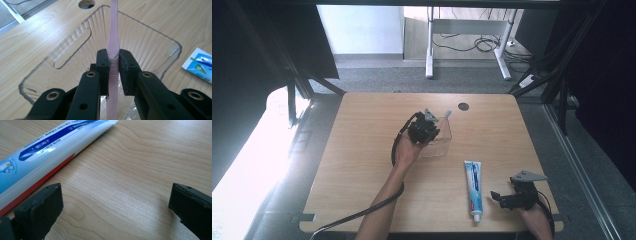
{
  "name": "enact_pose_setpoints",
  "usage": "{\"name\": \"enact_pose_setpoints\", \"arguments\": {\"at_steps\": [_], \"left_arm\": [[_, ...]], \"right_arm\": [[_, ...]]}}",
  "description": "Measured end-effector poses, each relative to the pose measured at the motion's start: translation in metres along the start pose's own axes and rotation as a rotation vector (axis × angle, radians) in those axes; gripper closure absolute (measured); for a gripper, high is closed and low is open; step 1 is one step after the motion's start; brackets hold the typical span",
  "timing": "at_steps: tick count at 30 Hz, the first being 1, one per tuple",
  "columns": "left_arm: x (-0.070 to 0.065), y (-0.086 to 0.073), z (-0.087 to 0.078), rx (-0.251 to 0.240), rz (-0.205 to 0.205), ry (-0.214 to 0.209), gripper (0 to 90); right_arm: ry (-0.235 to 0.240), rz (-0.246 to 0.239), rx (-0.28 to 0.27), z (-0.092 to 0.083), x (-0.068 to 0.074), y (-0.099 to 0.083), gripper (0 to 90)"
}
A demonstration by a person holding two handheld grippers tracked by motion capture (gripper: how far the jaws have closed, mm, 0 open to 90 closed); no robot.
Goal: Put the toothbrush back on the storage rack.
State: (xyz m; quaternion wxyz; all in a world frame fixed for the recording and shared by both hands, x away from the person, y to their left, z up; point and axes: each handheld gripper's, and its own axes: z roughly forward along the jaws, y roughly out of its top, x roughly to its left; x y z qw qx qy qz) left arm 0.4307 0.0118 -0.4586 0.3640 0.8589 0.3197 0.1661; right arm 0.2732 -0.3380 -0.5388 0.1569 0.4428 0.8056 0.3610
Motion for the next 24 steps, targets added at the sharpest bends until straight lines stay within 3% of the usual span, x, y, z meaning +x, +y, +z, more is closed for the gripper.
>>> {"name": "enact_pose_setpoints", "arguments": {"at_steps": [14, 24], "left_arm": [[0.0025, -0.0001, 0.0045, 0.063, 0.011, 0.007, 77.7], [0.0020, 0.0005, 0.0042, 0.060, -0.005, -0.004, 65.5]], "right_arm": [[0.004, -0.001, 0.007, 0.0008, 0.0004, -0.0001, 0.0], [0.007, -0.002, 0.007, 0.0010, 0.0007, -0.0001, 0.0]]}}
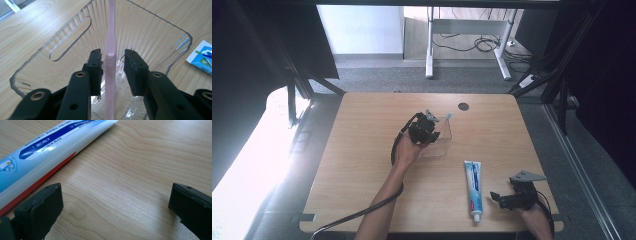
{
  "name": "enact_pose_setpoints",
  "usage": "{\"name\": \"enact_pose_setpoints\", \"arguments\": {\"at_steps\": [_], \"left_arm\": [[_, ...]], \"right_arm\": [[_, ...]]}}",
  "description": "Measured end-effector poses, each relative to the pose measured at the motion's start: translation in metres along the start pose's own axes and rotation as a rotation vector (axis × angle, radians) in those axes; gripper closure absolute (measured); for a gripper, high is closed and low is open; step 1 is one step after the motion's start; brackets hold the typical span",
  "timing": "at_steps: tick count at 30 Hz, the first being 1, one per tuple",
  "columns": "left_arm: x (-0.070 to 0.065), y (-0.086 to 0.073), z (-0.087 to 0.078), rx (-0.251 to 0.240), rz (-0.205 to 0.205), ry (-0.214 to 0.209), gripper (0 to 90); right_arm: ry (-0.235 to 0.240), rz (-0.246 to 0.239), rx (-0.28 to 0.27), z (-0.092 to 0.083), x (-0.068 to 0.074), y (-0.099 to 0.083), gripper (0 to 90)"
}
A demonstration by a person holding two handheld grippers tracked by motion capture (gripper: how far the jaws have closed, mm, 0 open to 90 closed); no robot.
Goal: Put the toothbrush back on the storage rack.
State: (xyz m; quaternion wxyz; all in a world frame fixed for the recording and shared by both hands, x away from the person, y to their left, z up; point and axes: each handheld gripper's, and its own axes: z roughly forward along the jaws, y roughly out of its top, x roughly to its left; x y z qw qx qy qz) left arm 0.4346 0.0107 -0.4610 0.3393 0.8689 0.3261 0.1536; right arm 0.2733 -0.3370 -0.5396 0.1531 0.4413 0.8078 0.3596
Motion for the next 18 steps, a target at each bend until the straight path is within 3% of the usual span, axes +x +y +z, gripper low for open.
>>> {"name": "enact_pose_setpoints", "arguments": {"at_steps": [18], "left_arm": [[-0.001, 0.006, -0.023, -0.070, -0.059, -0.018, 33.4]], "right_arm": [[0.000, -0.002, -0.005, 0.000, 0.000, 0.000, 0.0]]}}
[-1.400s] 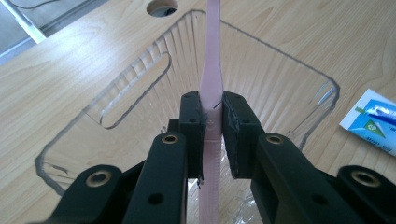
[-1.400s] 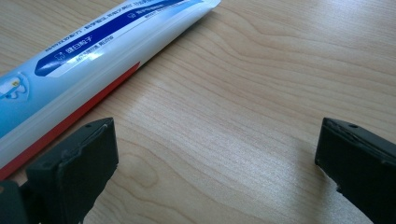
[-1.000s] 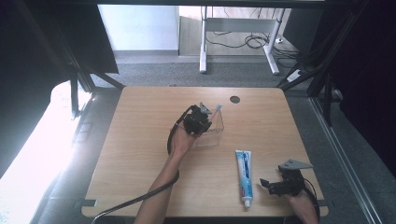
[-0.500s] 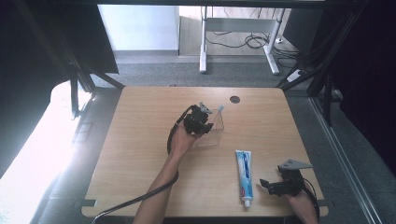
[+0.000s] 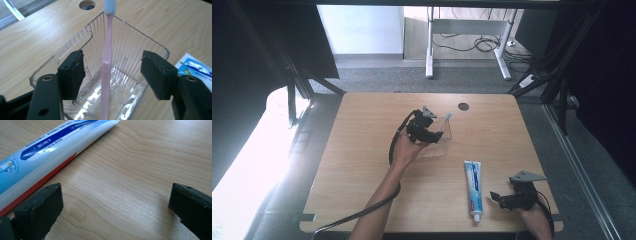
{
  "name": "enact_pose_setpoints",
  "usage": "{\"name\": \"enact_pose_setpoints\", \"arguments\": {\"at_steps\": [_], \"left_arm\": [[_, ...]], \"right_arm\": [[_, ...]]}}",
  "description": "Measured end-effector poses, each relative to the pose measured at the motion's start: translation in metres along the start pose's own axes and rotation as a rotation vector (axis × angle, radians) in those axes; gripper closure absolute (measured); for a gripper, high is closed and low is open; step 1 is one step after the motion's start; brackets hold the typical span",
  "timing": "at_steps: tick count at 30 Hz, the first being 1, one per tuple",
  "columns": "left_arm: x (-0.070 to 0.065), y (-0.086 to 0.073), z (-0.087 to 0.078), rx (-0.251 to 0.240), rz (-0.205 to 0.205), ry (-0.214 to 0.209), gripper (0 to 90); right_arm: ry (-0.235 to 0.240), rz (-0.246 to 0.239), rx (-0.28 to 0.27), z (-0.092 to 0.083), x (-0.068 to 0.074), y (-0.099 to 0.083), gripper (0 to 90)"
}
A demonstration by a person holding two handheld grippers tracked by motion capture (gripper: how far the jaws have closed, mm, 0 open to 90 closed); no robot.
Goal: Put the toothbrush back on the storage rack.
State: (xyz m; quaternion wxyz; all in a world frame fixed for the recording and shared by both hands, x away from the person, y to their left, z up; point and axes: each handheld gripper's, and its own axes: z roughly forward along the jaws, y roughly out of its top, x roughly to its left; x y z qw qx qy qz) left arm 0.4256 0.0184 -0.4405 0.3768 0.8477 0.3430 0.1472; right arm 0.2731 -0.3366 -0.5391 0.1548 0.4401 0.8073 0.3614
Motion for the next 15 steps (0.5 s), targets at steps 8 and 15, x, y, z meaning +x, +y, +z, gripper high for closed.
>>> {"name": "enact_pose_setpoints", "arguments": {"at_steps": [8, 15], "left_arm": [[-0.001, 0.000, -0.012, -0.017, 0.003, -0.022, 23.1], [-0.007, -0.001, -0.023, -0.020, 0.028, -0.013, 17.3]], "right_arm": [[-0.002, -0.003, 0.003, 0.000, 0.000, 0.000, 0.0], [-0.002, -0.002, 0.004, 0.000, 0.000, 0.000, 0.0]]}}
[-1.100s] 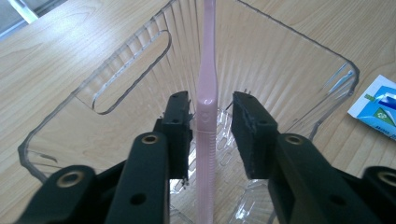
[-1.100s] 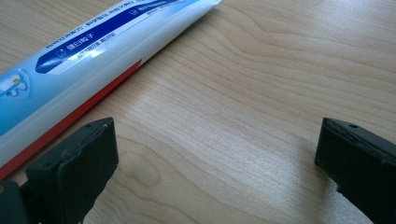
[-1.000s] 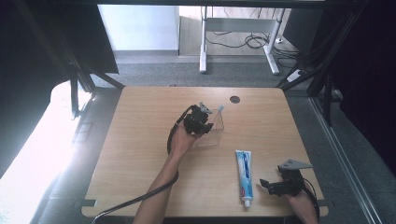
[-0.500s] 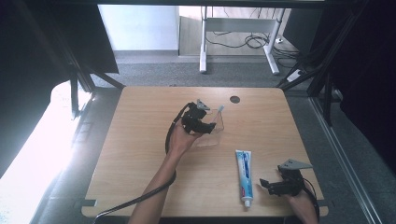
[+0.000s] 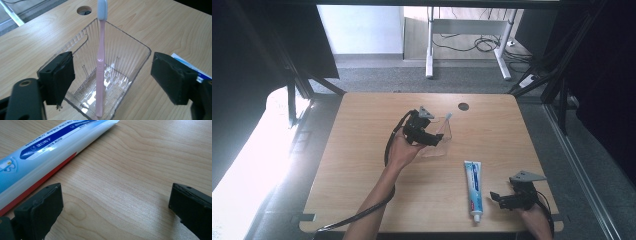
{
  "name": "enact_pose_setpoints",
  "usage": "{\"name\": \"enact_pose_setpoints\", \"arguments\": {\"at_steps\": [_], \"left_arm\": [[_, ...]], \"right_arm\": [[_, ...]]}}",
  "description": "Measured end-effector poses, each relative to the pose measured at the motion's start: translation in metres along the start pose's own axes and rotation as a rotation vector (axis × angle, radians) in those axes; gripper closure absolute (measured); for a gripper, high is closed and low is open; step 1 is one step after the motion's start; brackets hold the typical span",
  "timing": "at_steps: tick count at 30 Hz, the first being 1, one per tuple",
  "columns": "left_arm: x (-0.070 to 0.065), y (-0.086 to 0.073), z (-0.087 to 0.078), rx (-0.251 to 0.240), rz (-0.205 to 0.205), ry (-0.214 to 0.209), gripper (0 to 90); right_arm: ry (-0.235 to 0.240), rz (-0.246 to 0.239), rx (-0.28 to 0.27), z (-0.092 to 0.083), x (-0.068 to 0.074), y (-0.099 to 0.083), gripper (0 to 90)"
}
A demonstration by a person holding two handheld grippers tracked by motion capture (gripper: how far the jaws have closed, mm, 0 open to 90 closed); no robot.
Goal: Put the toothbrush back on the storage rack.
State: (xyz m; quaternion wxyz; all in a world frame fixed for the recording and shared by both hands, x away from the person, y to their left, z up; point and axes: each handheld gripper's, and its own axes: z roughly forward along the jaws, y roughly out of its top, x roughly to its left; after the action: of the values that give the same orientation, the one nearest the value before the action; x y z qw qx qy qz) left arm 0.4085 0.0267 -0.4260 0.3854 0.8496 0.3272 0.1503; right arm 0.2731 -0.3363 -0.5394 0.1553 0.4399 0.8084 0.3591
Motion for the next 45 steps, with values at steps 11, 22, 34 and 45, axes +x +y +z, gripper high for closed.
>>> {"name": "enact_pose_setpoints", "arguments": {"at_steps": [11, 22, 34, 45], "left_arm": [[-0.004, -0.007, -0.014, -0.017, 0.040, -0.008, 13.5], [-0.004, -0.022, -0.029, -0.018, 0.036, -0.037, 13.2], [-0.007, -0.045, -0.043, -0.026, 0.032, -0.044, 13.2], [-0.012, -0.068, -0.058, -0.041, 0.015, -0.053, 13.2]], "right_arm": [[-0.001, 0.000, 0.001, 0.000, 0.000, 0.000, 0.0], [-0.002, -0.001, 0.003, 0.000, 0.001, 0.000, 0.0], [-0.002, -0.003, 0.004, 0.001, 0.002, 0.000, 0.0], [-0.002, -0.005, 0.001, 0.001, 0.002, 0.001, 0.0]]}}
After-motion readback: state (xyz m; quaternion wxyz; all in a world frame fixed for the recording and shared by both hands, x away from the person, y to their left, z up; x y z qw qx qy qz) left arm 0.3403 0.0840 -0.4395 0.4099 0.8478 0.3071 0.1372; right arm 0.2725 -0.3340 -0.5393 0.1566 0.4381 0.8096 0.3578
